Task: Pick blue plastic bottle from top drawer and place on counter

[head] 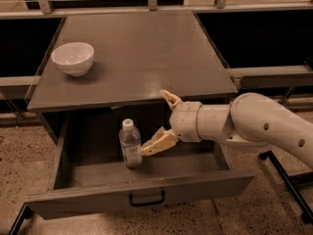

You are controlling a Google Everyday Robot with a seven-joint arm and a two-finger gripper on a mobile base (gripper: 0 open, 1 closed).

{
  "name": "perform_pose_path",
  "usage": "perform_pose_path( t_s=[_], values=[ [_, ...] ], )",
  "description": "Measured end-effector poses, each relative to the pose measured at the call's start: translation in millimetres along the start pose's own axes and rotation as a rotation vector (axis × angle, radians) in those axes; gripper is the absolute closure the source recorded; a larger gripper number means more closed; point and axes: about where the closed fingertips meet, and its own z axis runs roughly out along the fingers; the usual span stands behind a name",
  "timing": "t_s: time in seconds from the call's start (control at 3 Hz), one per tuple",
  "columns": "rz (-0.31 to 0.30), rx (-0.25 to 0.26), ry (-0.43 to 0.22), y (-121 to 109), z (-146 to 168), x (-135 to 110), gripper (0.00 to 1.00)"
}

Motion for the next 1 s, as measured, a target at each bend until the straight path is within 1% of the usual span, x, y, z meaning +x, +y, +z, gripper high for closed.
perform_pose_path(
  t_s=[0.33, 0.67, 1.0],
  values=[
    [-0.017, -0.008, -0.022, 6.5, 6.7, 1.2, 0.18],
    [-0.012, 0.001, -0.036, 6.9, 4.3, 0.5, 0.39],
    [-0.012, 0.001, -0.036, 5.0, 1.9, -3.3, 0.38]
  ],
)
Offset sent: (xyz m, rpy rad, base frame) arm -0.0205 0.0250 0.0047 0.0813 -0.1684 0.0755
